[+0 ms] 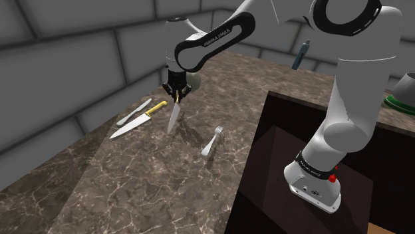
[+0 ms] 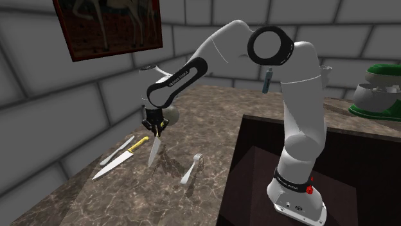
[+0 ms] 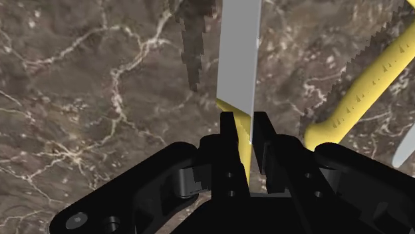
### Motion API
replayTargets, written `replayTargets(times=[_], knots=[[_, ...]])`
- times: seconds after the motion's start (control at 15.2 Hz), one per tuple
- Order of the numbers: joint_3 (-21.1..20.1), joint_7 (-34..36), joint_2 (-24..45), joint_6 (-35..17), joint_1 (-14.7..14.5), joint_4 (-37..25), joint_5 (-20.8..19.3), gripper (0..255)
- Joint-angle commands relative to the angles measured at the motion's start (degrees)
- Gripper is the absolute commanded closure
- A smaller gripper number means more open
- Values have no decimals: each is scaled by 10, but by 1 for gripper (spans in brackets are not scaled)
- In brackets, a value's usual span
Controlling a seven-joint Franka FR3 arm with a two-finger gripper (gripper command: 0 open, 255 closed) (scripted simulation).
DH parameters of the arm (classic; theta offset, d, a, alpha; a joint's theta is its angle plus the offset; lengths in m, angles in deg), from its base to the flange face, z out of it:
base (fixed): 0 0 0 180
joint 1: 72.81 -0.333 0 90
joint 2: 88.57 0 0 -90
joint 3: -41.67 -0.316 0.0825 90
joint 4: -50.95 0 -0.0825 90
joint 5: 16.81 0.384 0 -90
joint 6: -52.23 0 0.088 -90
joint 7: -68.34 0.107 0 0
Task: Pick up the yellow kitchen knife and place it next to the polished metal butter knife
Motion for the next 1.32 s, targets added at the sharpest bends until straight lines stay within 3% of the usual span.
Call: replayTargets(times=[0.0,0.26,0.79,0.86,1.25], knots=[[2,5,8,-13,-2,5,-5,255],[7,13,29,-42,-6,14,-17,255],[8,13,29,-42,-6,14,-17,255],[7,13,28,-43,-5,16,-16,0],[4,9,17,-28,-4,12,-10,0]])
